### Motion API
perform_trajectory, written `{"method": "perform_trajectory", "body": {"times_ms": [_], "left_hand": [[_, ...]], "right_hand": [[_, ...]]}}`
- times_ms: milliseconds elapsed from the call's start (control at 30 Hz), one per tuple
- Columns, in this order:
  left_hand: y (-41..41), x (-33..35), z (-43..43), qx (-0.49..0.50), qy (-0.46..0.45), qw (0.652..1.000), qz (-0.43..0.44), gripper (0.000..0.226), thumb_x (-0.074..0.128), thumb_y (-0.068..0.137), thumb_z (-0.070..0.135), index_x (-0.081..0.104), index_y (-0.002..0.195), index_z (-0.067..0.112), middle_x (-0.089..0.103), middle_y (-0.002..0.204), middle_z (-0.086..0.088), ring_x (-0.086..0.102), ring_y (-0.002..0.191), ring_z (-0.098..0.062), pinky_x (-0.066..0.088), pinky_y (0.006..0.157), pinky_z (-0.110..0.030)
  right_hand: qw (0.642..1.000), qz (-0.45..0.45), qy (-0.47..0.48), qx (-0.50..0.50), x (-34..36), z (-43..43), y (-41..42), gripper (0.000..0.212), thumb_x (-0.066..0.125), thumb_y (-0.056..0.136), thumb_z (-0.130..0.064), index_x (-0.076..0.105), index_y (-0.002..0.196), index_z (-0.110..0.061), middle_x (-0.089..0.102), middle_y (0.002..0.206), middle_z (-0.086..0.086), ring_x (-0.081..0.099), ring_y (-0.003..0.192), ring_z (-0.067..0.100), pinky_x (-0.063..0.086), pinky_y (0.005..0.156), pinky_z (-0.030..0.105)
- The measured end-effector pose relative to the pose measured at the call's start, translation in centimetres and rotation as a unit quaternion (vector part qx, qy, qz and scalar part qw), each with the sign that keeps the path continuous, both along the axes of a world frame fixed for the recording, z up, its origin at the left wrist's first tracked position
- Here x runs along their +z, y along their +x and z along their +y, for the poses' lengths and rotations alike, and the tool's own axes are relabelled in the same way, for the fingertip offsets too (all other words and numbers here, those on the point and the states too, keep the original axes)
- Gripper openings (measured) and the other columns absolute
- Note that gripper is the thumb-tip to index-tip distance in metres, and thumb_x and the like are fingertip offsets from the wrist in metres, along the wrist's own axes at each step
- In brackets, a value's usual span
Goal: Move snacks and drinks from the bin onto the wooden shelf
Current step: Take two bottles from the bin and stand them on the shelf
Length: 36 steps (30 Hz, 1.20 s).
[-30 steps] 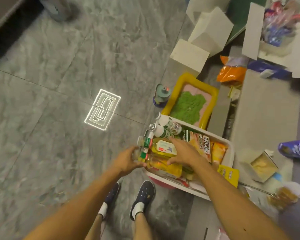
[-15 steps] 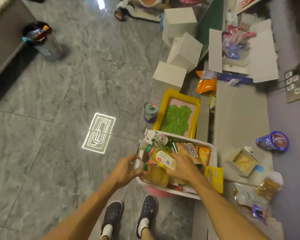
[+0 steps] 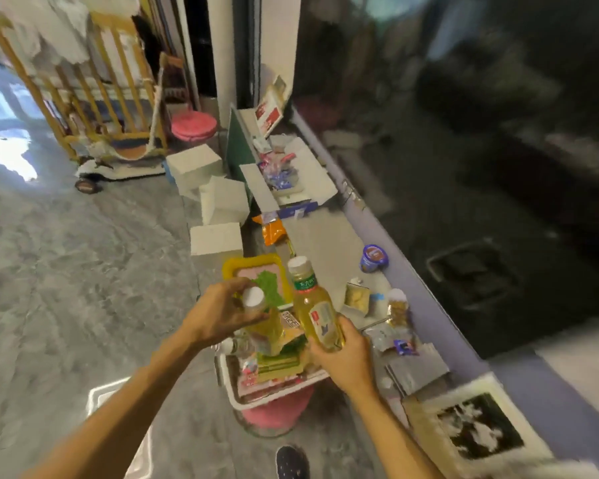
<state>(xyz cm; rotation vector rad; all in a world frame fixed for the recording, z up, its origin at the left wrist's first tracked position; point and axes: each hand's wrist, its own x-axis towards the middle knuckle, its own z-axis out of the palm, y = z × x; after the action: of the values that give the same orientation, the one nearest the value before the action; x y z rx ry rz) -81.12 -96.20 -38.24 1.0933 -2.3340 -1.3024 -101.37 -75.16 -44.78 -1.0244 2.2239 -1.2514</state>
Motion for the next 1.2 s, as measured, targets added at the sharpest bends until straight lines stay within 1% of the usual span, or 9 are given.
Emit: {"method": "perform_trajectory", "body": {"times_ms": [100, 200, 433, 533, 700, 833, 900, 1033, 1200], "left_hand": [[-3.0, 6.2, 2.2, -0.095, -0.048, 0.994, 0.033, 0.047, 0.094, 0.07, 0.054, 0.07, 0.107, 0.036, 0.074, 0.088, 0.026, 0.073, 0.082, 0.001, 0.055, 0.066, -0.017], [-6.1, 11.3, 5.9, -0.189, -0.092, 0.976, 0.056, 0.048, 0.093, 0.071, 0.055, 0.072, 0.109, 0.034, 0.075, 0.097, 0.02, 0.073, 0.087, -0.002, 0.061, 0.074, -0.025], [-11.9, 18.3, 20.3, -0.377, -0.119, 0.913, 0.102, 0.046, 0.093, 0.07, 0.054, 0.075, 0.107, 0.032, 0.078, 0.097, 0.016, 0.072, 0.091, 0.003, 0.061, 0.078, -0.026], [-13.5, 19.1, 28.4, -0.438, -0.109, 0.885, 0.114, 0.04, 0.097, 0.067, 0.047, 0.072, 0.098, 0.04, 0.074, 0.094, 0.029, 0.073, 0.087, 0.005, 0.061, 0.076, -0.025], [-14.7, 19.3, 44.1, -0.533, -0.094, 0.832, 0.123, 0.037, 0.097, 0.07, 0.044, 0.076, 0.099, 0.034, 0.078, 0.093, 0.02, 0.075, 0.086, -0.001, 0.061, 0.075, -0.024], [-14.3, 18.8, 56.5, -0.568, -0.069, 0.81, 0.128, 0.032, 0.097, 0.073, 0.037, 0.077, 0.096, 0.026, 0.077, 0.083, 0.018, 0.071, 0.069, 0.001, 0.056, 0.065, -0.019], [-13.8, 18.1, 62.6, -0.579, -0.066, 0.803, 0.129, 0.034, 0.096, 0.071, 0.042, 0.077, 0.096, 0.029, 0.077, 0.086, 0.022, 0.072, 0.079, 0.001, 0.053, 0.067, -0.013], [-14.2, 16.8, 72.3, -0.595, -0.056, 0.793, 0.12, 0.043, 0.094, 0.07, 0.053, 0.077, 0.102, 0.03, 0.079, 0.093, 0.015, 0.074, 0.084, -0.005, 0.061, 0.071, -0.025], [-16.2, 15.9, 81.5, -0.599, -0.058, 0.791, 0.109, 0.044, 0.095, 0.071, 0.049, 0.078, 0.105, 0.028, 0.078, 0.094, 0.015, 0.072, 0.085, -0.003, 0.055, 0.071, -0.022]], "right_hand": [[0.995, 0.024, -0.051, -0.079, 5.4, 5.2, 1.8, 0.055, 0.097, 0.074, -0.032, 0.072, 0.122, -0.02, 0.077, 0.105, -0.017, 0.074, 0.094, 0.0, 0.058, 0.076, 0.014], [0.98, 0.061, -0.089, -0.164, 9.7, 10.8, 3.8, 0.046, 0.096, 0.075, -0.037, 0.073, 0.112, -0.021, 0.076, 0.094, -0.017, 0.073, 0.086, 0.001, 0.053, 0.07, 0.012], [0.919, 0.101, -0.15, -0.351, 14.3, 26.9, 8.3, 0.048, 0.095, 0.075, -0.039, 0.069, 0.114, -0.027, 0.077, 0.101, -0.018, 0.076, 0.09, 0.004, 0.064, 0.071, 0.029], [0.884, 0.098, -0.169, -0.424, 14.8, 34.8, 10.6, 0.053, 0.095, 0.075, -0.036, 0.068, 0.12, -0.03, 0.077, 0.106, -0.021, 0.075, 0.096, 0.002, 0.064, 0.077, 0.027], [0.825, 0.098, -0.163, -0.533, 14.2, 49.1, 14.7, 0.055, 0.096, 0.075, -0.027, 0.068, 0.121, -0.032, 0.075, 0.108, -0.027, 0.074, 0.098, -0.001, 0.063, 0.08, 0.023], [0.777, 0.103, -0.147, -0.603, 12.7, 59.5, 17.9, 0.056, 0.099, 0.072, -0.023, 0.064, 0.112, -0.042, 0.074, 0.104, -0.027, 0.074, 0.096, 0.001, 0.06, 0.076, 0.017], [0.754, 0.103, -0.143, -0.633, 11.9, 64.3, 19.3, 0.058, 0.099, 0.071, -0.029, 0.063, 0.115, -0.041, 0.075, 0.103, -0.023, 0.073, 0.096, 0.001, 0.06, 0.076, 0.018], [0.722, 0.092, -0.152, -0.668, 10.5, 71.8, 20.9, 0.053, 0.096, 0.076, -0.028, 0.063, 0.117, -0.032, 0.073, 0.102, -0.02, 0.071, 0.094, -0.005, 0.053, 0.072, 0.006], [0.7, 0.073, -0.141, -0.697, 8.0, 78.1, 20.0, 0.051, 0.087, 0.083, -0.048, 0.063, 0.123, -0.028, 0.073, 0.107, -0.019, 0.072, 0.095, -0.002, 0.063, 0.075, 0.022]]}}
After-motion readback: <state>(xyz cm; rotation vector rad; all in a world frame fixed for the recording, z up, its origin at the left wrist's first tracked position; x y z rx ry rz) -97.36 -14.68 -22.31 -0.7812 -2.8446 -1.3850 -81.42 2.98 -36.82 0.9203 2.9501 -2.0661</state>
